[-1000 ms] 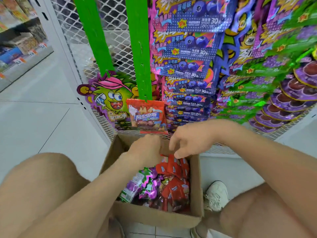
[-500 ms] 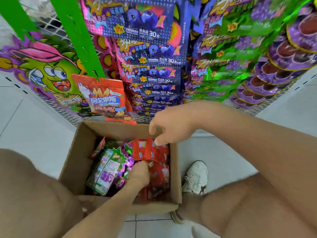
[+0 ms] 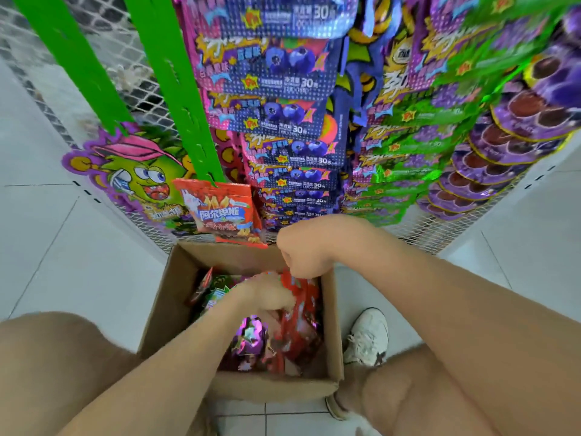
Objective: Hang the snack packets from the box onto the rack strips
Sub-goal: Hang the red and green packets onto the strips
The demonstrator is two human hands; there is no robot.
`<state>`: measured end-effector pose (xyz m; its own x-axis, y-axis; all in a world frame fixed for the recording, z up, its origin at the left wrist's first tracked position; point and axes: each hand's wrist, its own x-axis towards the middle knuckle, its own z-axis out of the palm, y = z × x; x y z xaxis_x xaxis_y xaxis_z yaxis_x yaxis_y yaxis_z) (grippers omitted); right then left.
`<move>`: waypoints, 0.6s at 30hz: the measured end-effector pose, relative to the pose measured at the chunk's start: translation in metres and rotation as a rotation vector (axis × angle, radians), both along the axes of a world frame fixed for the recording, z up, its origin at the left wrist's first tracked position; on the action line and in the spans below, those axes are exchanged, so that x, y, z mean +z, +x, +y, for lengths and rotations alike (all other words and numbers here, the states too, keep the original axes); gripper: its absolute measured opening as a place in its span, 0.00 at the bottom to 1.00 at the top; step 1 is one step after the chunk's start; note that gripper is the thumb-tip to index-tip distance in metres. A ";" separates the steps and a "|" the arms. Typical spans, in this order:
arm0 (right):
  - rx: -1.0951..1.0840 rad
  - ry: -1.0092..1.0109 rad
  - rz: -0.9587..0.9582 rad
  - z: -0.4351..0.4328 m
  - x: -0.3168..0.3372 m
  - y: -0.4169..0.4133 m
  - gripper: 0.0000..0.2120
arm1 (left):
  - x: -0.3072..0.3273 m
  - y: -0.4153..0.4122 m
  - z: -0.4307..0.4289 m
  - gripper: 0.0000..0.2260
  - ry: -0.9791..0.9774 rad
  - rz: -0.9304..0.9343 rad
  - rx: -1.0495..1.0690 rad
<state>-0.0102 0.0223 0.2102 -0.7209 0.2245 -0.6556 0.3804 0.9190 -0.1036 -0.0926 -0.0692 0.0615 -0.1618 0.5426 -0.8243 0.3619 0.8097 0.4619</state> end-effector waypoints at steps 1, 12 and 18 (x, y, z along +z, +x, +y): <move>-0.021 -0.002 -0.035 0.002 0.003 0.001 0.13 | 0.019 -0.002 0.003 0.04 -0.002 -0.007 -0.008; -0.255 -0.338 0.090 -0.005 0.053 -0.003 0.22 | 0.199 -0.029 -0.023 0.13 0.234 -0.032 0.206; -0.202 -0.147 0.304 -0.010 0.070 -0.019 0.19 | 0.214 -0.038 -0.048 0.12 0.721 0.046 0.428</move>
